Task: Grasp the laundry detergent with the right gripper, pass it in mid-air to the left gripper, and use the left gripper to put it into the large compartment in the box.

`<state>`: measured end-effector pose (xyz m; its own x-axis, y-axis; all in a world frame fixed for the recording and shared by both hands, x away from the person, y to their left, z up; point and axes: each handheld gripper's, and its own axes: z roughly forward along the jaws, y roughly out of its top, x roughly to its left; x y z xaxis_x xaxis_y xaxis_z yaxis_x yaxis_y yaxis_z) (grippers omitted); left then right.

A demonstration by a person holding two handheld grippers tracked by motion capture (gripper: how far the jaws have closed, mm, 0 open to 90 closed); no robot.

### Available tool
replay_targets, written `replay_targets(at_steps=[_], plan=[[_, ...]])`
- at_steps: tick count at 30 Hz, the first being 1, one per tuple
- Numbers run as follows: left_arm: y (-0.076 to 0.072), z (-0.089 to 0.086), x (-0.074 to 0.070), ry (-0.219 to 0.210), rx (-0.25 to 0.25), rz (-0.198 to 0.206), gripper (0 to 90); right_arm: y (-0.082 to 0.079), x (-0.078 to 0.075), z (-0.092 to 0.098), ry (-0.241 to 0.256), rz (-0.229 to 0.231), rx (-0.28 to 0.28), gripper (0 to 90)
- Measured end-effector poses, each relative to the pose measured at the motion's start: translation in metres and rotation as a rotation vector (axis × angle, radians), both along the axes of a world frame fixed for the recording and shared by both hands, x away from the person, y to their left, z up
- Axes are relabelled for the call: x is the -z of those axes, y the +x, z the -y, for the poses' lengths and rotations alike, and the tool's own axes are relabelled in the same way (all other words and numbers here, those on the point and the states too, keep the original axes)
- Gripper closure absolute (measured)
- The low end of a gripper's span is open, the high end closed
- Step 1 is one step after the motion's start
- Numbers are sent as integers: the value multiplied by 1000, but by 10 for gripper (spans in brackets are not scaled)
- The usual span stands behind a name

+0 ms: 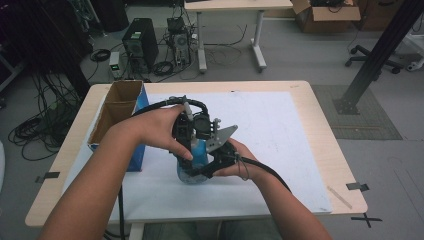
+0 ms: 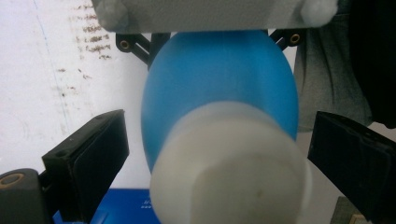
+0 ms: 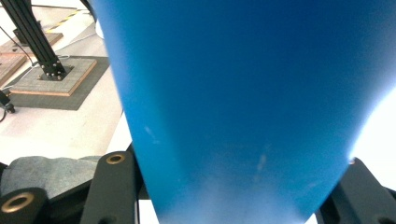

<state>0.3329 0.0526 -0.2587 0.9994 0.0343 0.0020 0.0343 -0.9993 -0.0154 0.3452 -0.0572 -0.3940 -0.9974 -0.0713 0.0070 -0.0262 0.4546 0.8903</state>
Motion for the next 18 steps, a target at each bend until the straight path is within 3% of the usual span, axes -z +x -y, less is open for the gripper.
replay_targets(at_steps=[18], plan=[[-2,1,3,18,-3,14,59,-1,-1,-2,8,-2,13,449]])
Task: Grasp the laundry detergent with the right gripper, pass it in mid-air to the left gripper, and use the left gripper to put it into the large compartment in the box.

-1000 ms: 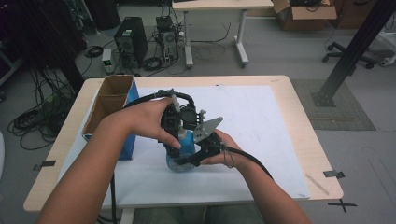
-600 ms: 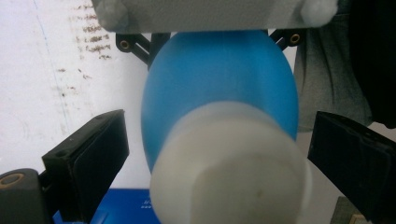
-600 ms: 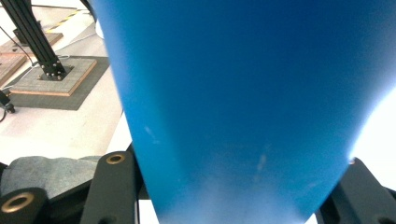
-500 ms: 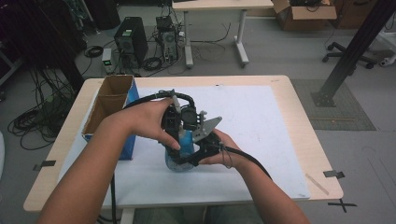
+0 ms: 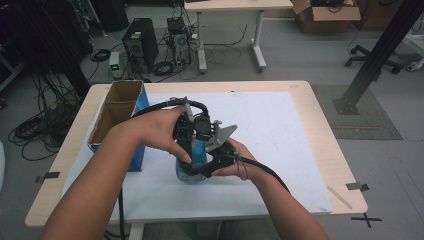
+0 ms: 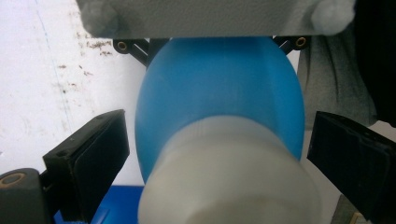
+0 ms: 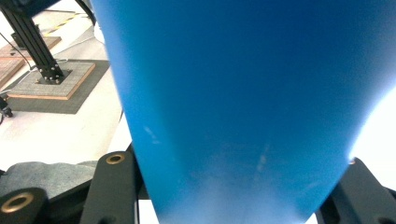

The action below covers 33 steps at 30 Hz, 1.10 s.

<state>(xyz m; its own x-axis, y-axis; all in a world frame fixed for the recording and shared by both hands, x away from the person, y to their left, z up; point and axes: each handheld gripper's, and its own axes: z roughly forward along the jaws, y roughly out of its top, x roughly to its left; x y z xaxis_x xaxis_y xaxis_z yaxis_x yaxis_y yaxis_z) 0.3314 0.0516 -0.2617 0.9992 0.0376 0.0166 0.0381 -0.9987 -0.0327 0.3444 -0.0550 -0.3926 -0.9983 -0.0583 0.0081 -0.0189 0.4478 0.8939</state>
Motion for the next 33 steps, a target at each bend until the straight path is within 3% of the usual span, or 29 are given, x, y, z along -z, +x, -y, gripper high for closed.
replay_targets(at_steps=[16,33], plan=[[-2,0,4,1,0,8,81,0,1,-2,1,14,1,449],[-3,2,4,-1,3,19,199,0,1,0,10,15,7,448]])
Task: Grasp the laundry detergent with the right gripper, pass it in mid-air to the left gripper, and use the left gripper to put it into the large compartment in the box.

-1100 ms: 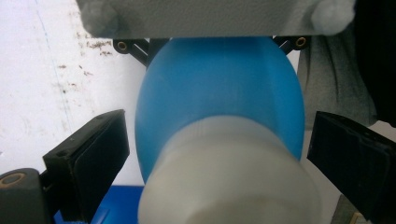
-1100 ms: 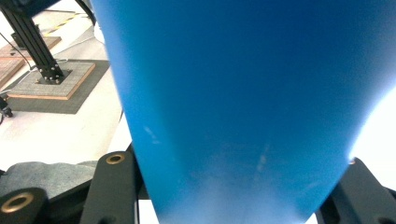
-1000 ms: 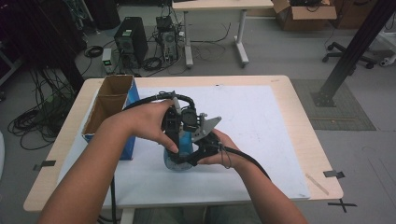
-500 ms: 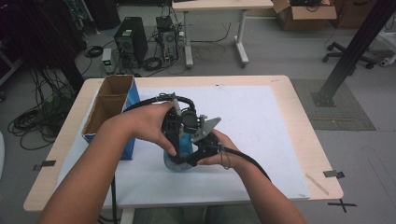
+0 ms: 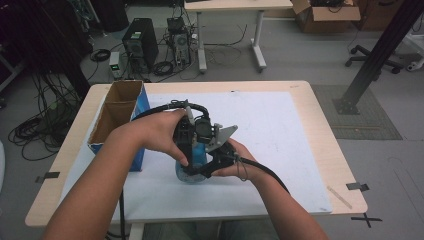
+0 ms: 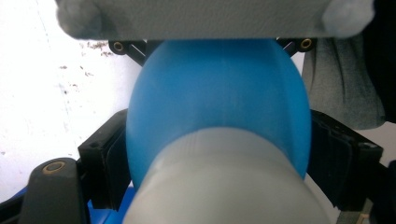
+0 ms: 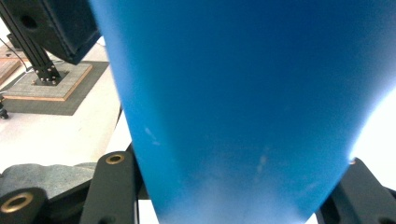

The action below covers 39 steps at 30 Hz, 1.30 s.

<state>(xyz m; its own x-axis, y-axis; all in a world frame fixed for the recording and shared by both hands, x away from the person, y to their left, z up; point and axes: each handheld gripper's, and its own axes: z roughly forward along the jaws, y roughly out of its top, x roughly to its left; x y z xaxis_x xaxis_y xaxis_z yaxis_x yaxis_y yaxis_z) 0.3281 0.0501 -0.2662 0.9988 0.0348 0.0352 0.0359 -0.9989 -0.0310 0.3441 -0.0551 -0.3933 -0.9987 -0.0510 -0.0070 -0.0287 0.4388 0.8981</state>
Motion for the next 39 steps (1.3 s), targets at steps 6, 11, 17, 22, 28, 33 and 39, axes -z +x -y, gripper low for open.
replay_targets(at_steps=[6,11,17,22,28,33,39], plan=[[-1,1,-1,1,14,-4,241,0,1,0,-1,-1,-1,448],[-1,1,-1,5,17,1,268,0,0,1,0,2,1,448],[-1,1,-1,9,18,6,295,-1,0,0,-1,3,-1,448],[-2,2,-1,13,21,16,305,-1,0,0,0,3,-1,448],[-2,1,-1,17,27,32,327,-1,0,0,0,3,-1,448],[-2,1,0,19,31,46,358,-1,0,0,2,2,1,448],[-2,1,-1,16,40,44,367,-1,0,0,7,5,0,449]])
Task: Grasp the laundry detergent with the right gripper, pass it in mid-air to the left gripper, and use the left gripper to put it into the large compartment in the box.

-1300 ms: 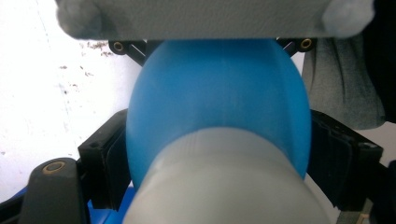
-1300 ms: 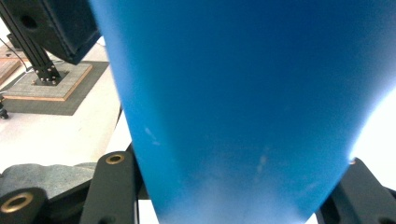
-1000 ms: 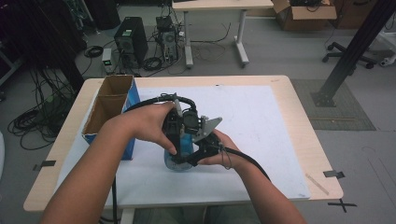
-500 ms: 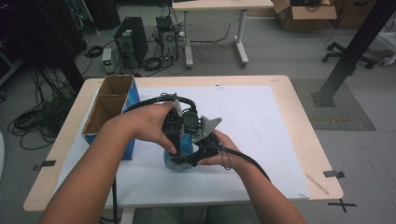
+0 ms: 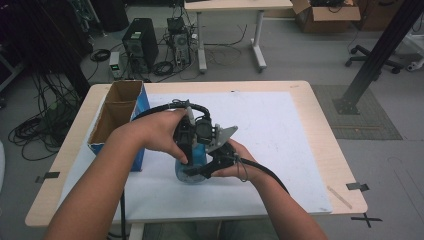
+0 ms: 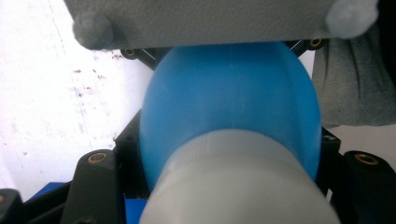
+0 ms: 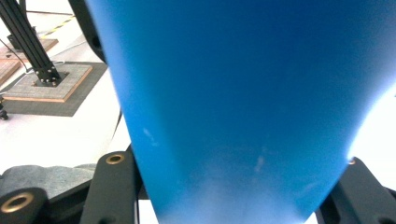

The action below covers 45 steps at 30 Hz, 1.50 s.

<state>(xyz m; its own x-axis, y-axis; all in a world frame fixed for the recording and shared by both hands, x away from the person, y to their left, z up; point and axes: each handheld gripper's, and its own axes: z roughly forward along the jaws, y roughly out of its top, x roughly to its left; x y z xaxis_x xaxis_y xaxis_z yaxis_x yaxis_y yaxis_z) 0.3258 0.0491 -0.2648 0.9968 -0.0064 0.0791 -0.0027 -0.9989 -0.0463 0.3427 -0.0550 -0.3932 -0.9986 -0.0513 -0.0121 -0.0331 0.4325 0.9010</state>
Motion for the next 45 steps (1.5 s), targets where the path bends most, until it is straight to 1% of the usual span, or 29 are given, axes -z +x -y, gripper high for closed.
replay_targets(at_steps=[3,4,6,7,8,10,14,16,18,19,23,24,25,26,28,30,31,32,33,34,36,37,40,41,45], plan=[[0,0,0,7,-1,-1,374,-1,0,0,-1,1,0,449],[1,1,1,13,-8,-3,375,-1,0,0,-3,1,2,450],[1,1,2,27,-14,-5,378,0,0,0,-7,12,3,450],[1,1,2,29,-19,-7,379,-1,1,-1,-9,3,5,450],[1,2,2,36,-22,-10,380,-1,1,-1,-9,6,5,451],[1,3,2,40,-24,-7,381,-1,1,-1,-7,2,6,450],[0,5,0,55,-26,-1,383,-1,0,0,-1,8,5,450],[0,5,-1,53,-29,-3,384,-2,-1,0,1,11,8,448],[-1,6,-2,54,-24,1,384,-1,-2,0,-1,27,7,445],[-1,6,-2,56,-24,1,384,-2,-2,0,2,16,6,444],[0,8,-1,64,-22,-5,385,-3,-1,0,2,19,6,440],[-1,8,-1,59,-24,-3,385,-3,-1,0,5,17,8,439],[0,8,-1,62,-19,-3,385,-2,-1,0,6,32,9,439],[0,9,-1,63,-22,-4,385,-3,-1,0,7,17,10,438],[0,9,-2,62,-21,-4,385,-2,0,1,15,21,13,436],[0,10,-3,65,-18,-6,385,-3,0,2,21,13,17,432],[1,11,-3,66,-16,-7,385,-2,0,2,25,18,22,429],[1,11,-3,66,-19,-8,385,-2,1,3,26,14,25,425],[1,12,-3,64,-19,-9,385,-2,1,4,28,7,29,391],[0,12,-3,65,-16,-9,385,-2,1,4,29,-10,33,362],[0,13,-3,59,-16,-9,385,-2,2,6,29,-10,34,348],[0,14,-3,63,-16,-11,385,-3,2,6,34,-26,42,327],[1,16,-3,61,-10,-13,385,-2,1,8,41,-24,51,302],[1,16,-3,60,-10,-11,384,-3,1,9,39,-33,59,289],[1,16,-4,60,-12,-14,385,-1,1,12,40,-36,59,243]])
